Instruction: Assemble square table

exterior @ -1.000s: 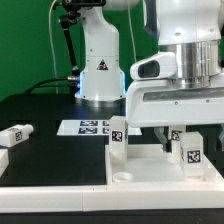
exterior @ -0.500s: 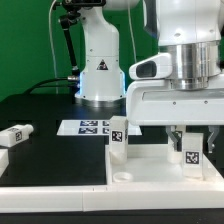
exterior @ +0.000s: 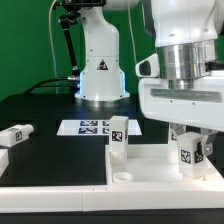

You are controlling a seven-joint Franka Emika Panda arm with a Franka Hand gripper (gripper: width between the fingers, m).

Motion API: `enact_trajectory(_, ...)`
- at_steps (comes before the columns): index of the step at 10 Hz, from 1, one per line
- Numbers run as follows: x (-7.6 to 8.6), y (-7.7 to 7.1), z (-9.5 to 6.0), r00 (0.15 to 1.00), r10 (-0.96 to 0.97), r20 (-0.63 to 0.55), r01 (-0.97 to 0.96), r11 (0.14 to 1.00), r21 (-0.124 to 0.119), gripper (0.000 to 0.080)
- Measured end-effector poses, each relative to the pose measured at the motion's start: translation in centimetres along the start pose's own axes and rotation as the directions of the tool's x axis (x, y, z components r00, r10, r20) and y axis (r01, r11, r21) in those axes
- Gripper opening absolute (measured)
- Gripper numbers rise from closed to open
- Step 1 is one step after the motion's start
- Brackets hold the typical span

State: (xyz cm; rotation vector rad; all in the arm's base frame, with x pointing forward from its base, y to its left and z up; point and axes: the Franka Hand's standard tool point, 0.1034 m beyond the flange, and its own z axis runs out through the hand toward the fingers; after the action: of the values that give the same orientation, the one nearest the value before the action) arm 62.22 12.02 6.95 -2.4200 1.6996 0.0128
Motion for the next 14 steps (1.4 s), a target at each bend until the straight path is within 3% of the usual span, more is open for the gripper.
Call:
enact_trajectory(2,0.2,-0.1,-0.1,0.977,0.21,0.03,-0.21,0.978,0.013,0.029)
enact_trajectory(4,0.1,-0.1,0.0,0.97,0.24,0.028,-0.24,0.971,0.013,0.0291)
enact_trajectory(5,0.1,-0.1,0.0,0.991,0.131,0.022,-0.131,0.991,0.014,0.0291)
enact_trajectory(7,-0.1,-0.1,0.1,0.97,-0.24,0.021,0.24,0.971,0.022,0.0602)
enact_trajectory(8,-0.4,0.4,0.3,0.904,-0.426,0.041,0.426,0.905,0.008,0.0635)
enact_trajectory(10,-0.1,0.4,0.3,0.835,-0.55,0.035,0.55,0.835,0.008,0.0647)
enact_trajectory(11,0.0,0.5,0.2,0.752,-0.659,0.032,0.659,0.752,-0.004,0.0649)
enact_trajectory(12,0.2,-0.2,0.0,0.502,-0.864,0.033,0.864,0.5,-0.051,0.0649)
enact_trajectory(13,0.4,-0.8,0.0,0.355,-0.935,0.017,0.934,0.353,-0.06,0.0649)
enact_trajectory(14,0.9,-0.7,0.0,0.356,-0.934,-0.01,0.932,0.356,-0.065,0.0649)
